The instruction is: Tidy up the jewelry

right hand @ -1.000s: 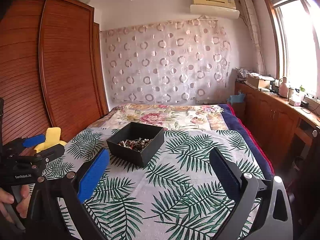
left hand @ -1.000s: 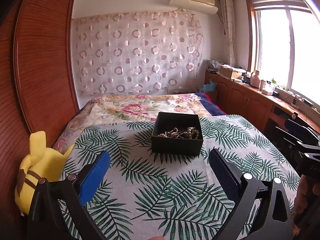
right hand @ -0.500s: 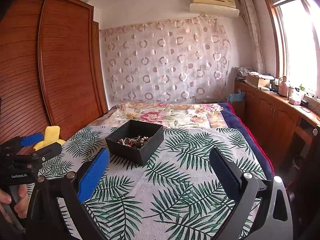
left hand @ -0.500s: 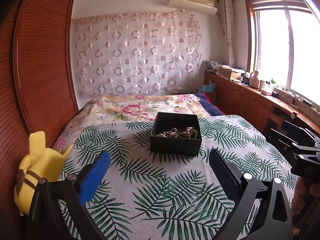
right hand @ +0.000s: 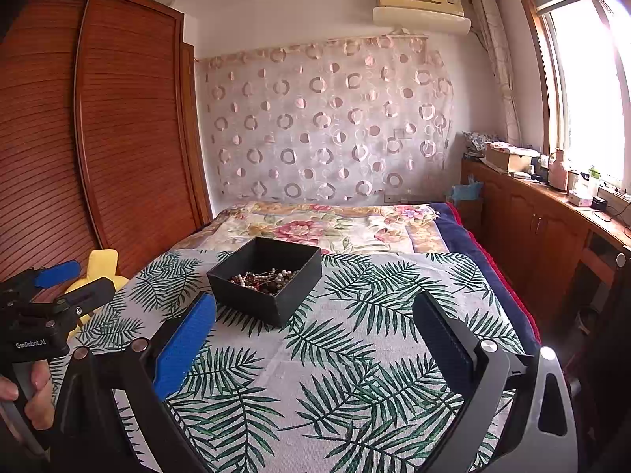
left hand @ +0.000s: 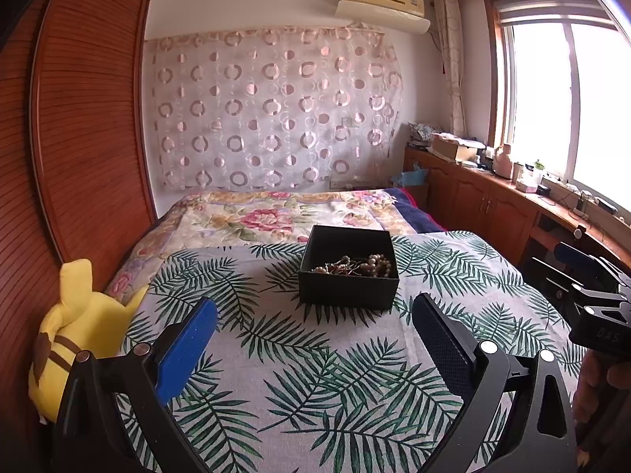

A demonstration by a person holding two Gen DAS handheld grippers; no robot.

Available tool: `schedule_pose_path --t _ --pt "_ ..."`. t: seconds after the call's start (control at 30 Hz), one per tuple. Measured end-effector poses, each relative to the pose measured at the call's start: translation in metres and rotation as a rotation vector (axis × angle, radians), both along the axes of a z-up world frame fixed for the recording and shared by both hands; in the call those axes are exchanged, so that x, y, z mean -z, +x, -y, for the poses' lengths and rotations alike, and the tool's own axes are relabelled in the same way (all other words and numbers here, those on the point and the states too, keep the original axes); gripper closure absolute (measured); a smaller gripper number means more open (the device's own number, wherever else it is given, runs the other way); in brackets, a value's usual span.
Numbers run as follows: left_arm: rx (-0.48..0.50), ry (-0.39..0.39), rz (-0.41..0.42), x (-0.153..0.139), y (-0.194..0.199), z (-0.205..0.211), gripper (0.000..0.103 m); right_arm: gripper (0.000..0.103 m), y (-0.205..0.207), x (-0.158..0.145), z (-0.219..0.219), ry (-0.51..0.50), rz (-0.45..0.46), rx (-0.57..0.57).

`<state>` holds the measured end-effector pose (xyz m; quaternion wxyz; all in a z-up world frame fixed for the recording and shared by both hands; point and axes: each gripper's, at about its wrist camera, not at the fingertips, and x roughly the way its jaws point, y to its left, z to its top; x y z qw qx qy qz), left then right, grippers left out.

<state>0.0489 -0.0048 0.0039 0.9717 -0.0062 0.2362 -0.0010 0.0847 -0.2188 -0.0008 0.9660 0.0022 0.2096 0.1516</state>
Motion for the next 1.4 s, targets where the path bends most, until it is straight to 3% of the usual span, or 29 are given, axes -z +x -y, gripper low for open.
schedule_pose_path --t 1.4 --pt "0.009 -0.006 0.005 -0.0072 -0.0061 0.005 0.007 0.002 -0.0004 -0.0004 -0.0027 0.001 0.004 0.002"
